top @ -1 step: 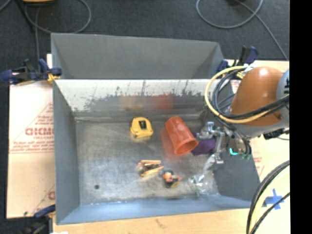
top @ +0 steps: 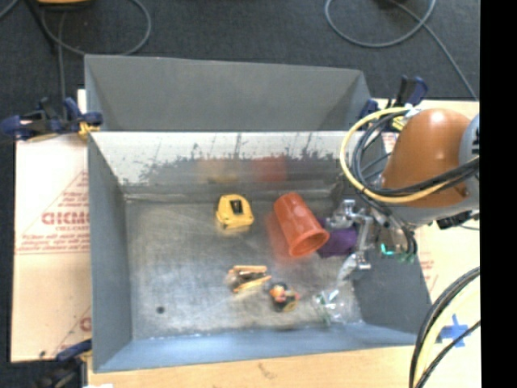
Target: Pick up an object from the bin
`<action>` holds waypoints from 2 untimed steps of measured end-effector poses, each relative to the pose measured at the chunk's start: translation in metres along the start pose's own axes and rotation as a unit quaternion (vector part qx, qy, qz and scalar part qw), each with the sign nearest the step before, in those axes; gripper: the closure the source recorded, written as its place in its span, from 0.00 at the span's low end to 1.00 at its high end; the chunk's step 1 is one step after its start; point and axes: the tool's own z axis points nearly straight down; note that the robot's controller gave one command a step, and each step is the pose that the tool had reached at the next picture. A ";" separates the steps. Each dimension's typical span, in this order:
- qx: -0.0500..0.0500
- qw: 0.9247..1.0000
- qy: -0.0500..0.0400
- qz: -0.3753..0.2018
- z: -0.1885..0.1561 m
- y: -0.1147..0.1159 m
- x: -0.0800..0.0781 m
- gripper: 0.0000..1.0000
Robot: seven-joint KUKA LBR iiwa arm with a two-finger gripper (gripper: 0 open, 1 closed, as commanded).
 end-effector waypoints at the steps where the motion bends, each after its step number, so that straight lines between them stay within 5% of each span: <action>1: -0.003 0.999 -0.009 -0.050 0.033 0.101 -0.051 1.00; 2: -0.002 0.999 -0.009 -0.050 0.033 0.101 -0.051 1.00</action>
Offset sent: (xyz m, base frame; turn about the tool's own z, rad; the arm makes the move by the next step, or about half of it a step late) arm 0.0000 0.0000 0.0000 0.0000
